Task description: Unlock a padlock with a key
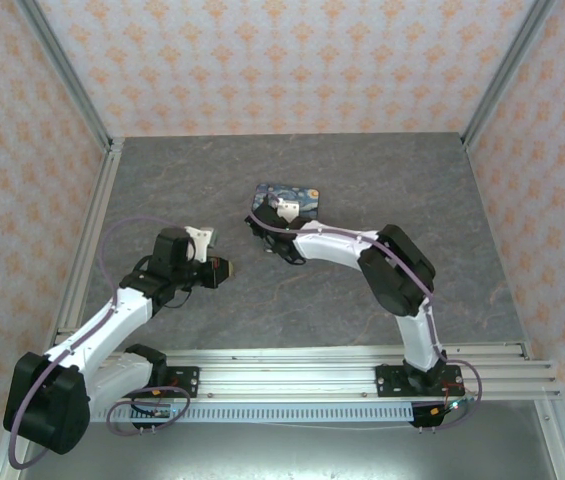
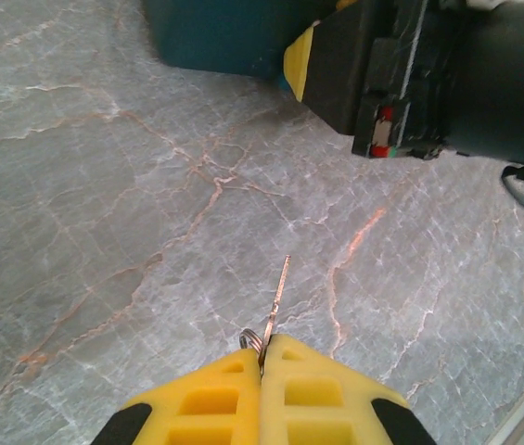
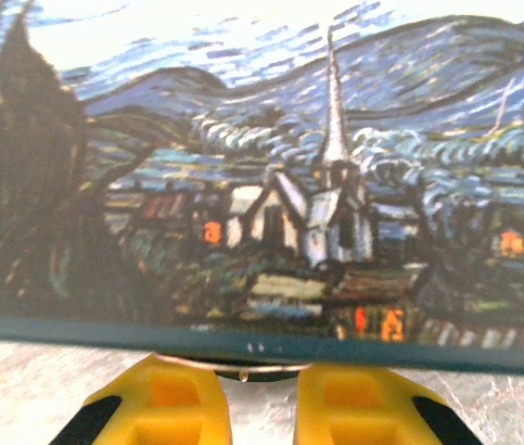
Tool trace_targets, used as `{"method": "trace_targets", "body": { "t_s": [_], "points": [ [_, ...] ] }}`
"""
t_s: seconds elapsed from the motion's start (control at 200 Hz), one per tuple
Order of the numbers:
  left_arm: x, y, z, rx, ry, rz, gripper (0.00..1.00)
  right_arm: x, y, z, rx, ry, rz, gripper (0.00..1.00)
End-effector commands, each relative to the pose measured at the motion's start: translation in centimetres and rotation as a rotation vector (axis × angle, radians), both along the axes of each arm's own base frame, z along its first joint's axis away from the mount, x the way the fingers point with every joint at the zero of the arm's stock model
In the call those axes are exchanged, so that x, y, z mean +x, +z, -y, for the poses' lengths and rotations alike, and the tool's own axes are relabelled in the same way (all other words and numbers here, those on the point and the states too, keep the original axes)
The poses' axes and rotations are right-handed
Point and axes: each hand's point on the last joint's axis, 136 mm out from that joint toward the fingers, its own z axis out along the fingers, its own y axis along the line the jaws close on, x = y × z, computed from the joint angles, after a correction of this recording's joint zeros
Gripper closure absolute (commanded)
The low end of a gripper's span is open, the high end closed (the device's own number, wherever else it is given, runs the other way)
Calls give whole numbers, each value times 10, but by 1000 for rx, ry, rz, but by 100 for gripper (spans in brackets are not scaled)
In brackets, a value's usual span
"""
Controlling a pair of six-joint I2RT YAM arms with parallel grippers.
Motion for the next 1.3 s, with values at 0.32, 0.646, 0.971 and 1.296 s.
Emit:
{"method": "trace_targets", "body": {
  "t_s": [0.32,0.646,0.971,1.296],
  "points": [
    [-7,10,35,-101,-118,179,100,-25,51,-12,140,119,-75,100],
    [9,16,54,-170,-200,335,100,-30,59,-10,292,117,-185,100],
    [28,2,60,-130,-216,398,100,-36,64,-11,352,158,-281,100],
    [40,-6,55,-106,-165,460,100,-38,67,-7,423,165,-361,100]
  ]
}}
